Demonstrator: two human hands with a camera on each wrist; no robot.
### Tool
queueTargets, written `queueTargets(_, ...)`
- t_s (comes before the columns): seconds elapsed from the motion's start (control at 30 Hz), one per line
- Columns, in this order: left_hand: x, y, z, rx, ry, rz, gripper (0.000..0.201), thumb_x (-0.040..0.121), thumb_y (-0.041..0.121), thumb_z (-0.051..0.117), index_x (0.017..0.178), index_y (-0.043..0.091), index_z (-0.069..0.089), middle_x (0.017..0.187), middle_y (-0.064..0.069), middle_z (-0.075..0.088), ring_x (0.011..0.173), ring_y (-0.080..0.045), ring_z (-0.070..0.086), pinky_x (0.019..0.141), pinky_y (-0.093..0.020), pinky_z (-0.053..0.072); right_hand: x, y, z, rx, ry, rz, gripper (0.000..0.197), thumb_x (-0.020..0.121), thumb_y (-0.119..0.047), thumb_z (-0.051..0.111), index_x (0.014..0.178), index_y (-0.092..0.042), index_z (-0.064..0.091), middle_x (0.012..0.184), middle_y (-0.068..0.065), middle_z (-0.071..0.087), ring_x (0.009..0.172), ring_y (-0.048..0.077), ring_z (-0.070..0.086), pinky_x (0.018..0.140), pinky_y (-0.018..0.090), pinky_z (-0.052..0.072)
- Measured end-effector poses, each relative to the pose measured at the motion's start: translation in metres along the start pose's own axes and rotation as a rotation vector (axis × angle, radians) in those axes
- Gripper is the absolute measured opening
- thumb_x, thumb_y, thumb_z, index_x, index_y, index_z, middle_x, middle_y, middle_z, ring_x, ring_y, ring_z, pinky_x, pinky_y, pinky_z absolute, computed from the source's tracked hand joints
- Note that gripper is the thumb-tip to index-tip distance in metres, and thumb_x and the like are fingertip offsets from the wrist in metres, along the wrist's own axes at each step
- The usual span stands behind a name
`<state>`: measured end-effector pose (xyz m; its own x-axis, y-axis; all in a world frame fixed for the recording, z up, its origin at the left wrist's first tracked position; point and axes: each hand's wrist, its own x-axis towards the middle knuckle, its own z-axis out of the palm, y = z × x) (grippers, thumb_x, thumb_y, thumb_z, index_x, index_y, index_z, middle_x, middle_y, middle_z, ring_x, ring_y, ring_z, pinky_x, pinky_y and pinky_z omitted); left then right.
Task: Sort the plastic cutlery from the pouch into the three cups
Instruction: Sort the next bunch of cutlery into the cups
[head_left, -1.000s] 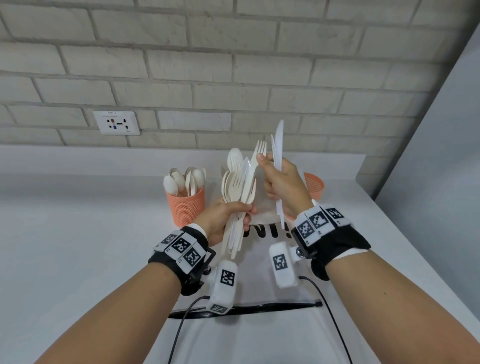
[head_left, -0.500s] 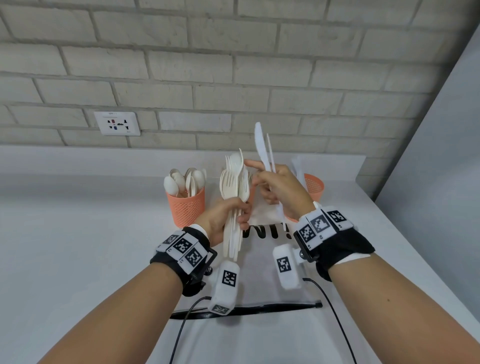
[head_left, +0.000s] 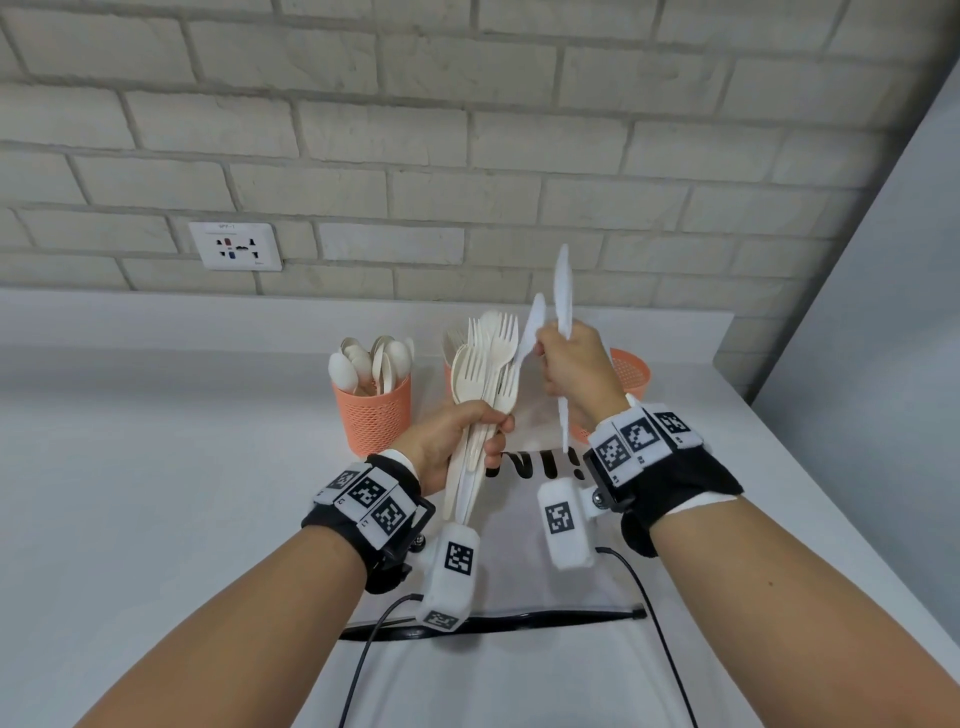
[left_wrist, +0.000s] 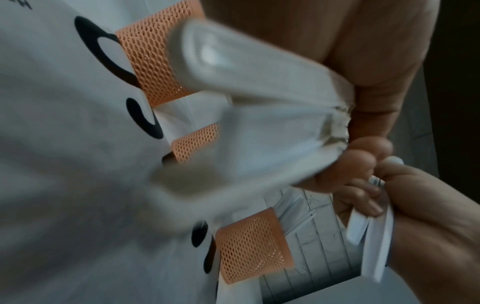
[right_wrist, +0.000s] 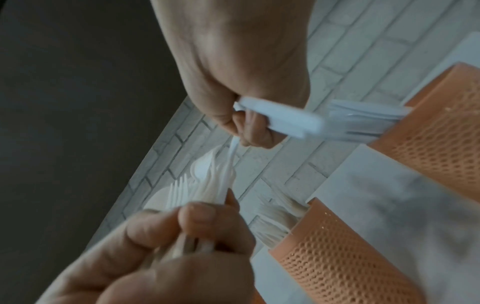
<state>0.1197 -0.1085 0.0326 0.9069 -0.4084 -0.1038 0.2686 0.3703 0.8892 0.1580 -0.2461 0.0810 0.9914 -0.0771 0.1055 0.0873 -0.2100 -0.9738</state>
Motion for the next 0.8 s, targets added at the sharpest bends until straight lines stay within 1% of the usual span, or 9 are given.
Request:
queueTargets(0.13,0.005,-0.002,0.002,0.019,-0.010,0.011,0.026,0.070,0.002,0.051,0.095,0.007,0.045,0.064,-0.006,0.056,0.040,-0.010,0.042,0.041,-0.021,0.040,-0.003,0.008,0.000,0.081,-0.118,0.006,0.022,0.099,-0.028,0.040,0.089,-0.015,0.055,0.057,-0.007,0.045,0.039,0.001,0.038,0.037,0.016,0.029)
queueTargets(0.23,0.008,-0.003,0.002,0.053,-0.018,0.015,0.030,0.072,0.002,0.052,0.101,0.006,0.045,0.066,-0.007,0.059,0.042,-0.011,0.043,0.041,-0.022,0.040,0.003,0.009,-0.006,0.048,0.047,-0.020,0.021,0.101,-0.025,0.035,0.102,-0.013,0.053,0.068,-0.006,0.049,0.057,0.006,0.046,0.051,0.017,0.035)
queueTargets(0.3,0.010,-0.004,0.001,0.084,-0.009,0.013,0.025,0.074,0.001,0.053,0.098,0.005,0.048,0.068,-0.009,0.058,0.043,-0.012,0.043,0.042,-0.022,0.040,0.012,0.003,-0.018,0.124,0.171,-0.051,0.020,0.102,-0.024,0.031,0.102,-0.013,0.048,0.075,-0.002,0.055,0.067,0.011,0.055,0.059,0.020,0.045)
queueTargets(0.33,0.011,-0.004,0.001,0.099,0.008,0.007,0.020,0.075,0.001,0.053,0.095,0.004,0.050,0.069,-0.010,0.056,0.043,-0.012,0.043,0.042,-0.022,0.040,0.018,0.000,-0.024,0.199,0.215,-0.065,0.018,0.102,-0.023,0.030,0.102,-0.014,0.046,0.076,0.001,0.058,0.068,0.015,0.059,0.062,0.024,0.050)
queueTargets(0.4,0.013,-0.004,0.000,0.097,0.064,0.001,0.012,0.081,-0.002,0.050,0.092,0.005,0.051,0.070,-0.011,0.054,0.044,-0.012,0.042,0.042,-0.022,0.041,0.029,-0.008,-0.038,0.320,0.279,-0.116,0.015,0.102,-0.022,0.030,0.104,-0.015,0.043,0.071,0.004,0.057,0.058,0.016,0.059,0.059,0.029,0.054)
queueTargets(0.5,0.019,-0.001,-0.001,0.048,0.126,0.031,0.016,0.088,-0.005,0.043,0.100,0.005,0.047,0.065,-0.005,0.062,0.044,-0.011,0.046,0.044,-0.021,0.044,0.051,-0.008,-0.057,0.147,0.385,-0.305,0.018,0.101,-0.022,0.031,0.111,-0.013,0.042,0.065,-0.002,0.047,0.049,0.006,0.048,0.052,0.024,0.048)
queueTargets(0.6,0.023,0.001,0.001,0.023,0.125,0.059,0.016,0.090,-0.002,0.046,0.105,0.004,0.047,0.068,-0.003,0.065,0.049,-0.011,0.053,0.050,-0.024,0.048,0.067,0.005,-0.068,-0.005,0.432,-0.429,0.028,0.098,-0.024,0.032,0.120,-0.009,0.041,0.083,-0.006,0.050,0.068,0.005,0.048,0.071,0.031,0.045)
queueTargets(0.7,0.027,0.002,0.002,-0.003,0.090,0.058,0.014,0.089,0.001,0.052,0.102,0.004,0.051,0.078,-0.006,0.062,0.057,-0.013,0.055,0.055,-0.026,0.050,0.075,0.025,-0.069,-0.087,0.417,-0.436,0.028,0.100,-0.020,0.032,0.121,-0.003,0.039,0.101,0.001,0.051,0.076,0.011,0.051,0.078,0.031,0.045)
queueTargets(0.8,0.028,0.002,0.003,0.016,0.076,0.045,0.008,0.090,0.001,0.050,0.092,0.006,0.056,0.077,-0.005,0.062,0.058,-0.012,0.054,0.056,-0.024,0.050,0.079,0.050,-0.067,-0.158,0.322,-0.322,0.029,0.101,-0.020,0.032,0.124,-0.003,0.038,0.094,-0.004,0.054,0.078,0.015,0.056,0.079,0.033,0.047)
